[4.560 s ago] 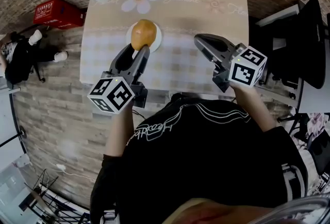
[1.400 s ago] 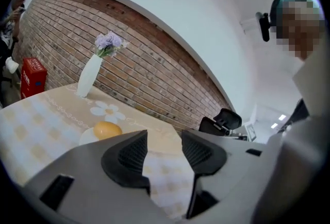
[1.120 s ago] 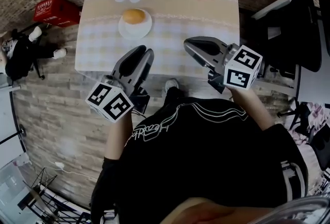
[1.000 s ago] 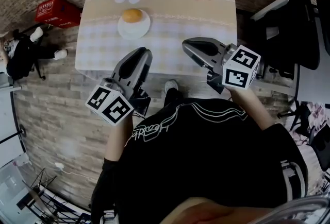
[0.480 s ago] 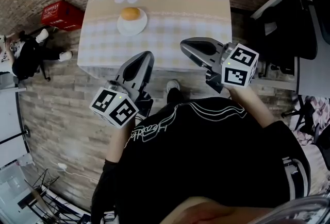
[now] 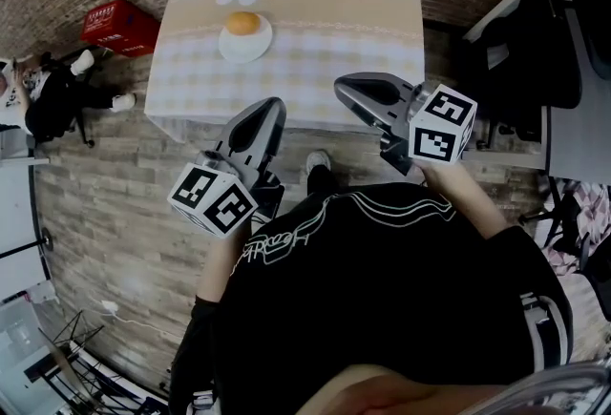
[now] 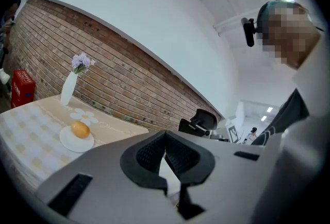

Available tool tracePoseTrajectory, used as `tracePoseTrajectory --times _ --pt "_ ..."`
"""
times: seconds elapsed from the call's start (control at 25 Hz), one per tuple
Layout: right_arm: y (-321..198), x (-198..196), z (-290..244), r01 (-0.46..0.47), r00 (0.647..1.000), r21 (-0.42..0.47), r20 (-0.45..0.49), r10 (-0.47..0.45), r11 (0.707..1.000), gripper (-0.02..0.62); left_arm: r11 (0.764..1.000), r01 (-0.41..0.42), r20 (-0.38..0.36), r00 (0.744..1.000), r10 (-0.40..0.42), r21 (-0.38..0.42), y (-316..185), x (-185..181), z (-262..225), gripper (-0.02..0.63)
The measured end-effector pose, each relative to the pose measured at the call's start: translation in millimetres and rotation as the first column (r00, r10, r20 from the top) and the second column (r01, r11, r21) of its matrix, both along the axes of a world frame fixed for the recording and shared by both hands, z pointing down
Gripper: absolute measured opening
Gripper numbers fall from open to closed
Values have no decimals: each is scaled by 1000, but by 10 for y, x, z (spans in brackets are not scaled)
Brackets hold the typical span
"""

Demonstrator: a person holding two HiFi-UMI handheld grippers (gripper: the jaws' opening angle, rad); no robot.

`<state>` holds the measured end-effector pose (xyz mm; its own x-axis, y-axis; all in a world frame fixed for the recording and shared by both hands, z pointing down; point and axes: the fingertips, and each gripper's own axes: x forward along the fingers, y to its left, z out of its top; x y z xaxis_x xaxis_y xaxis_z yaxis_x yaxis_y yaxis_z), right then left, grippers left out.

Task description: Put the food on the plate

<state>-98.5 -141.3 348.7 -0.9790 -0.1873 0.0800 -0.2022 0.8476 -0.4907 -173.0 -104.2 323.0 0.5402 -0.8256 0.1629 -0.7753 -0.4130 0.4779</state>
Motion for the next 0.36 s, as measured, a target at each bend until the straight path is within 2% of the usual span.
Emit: tracePoseTrajectory --times 0.36 --pt "77 131 1 -12 1000 2 0 12 1000 -3 1000 8 -4 1000 -8 2 87 94 8 8"
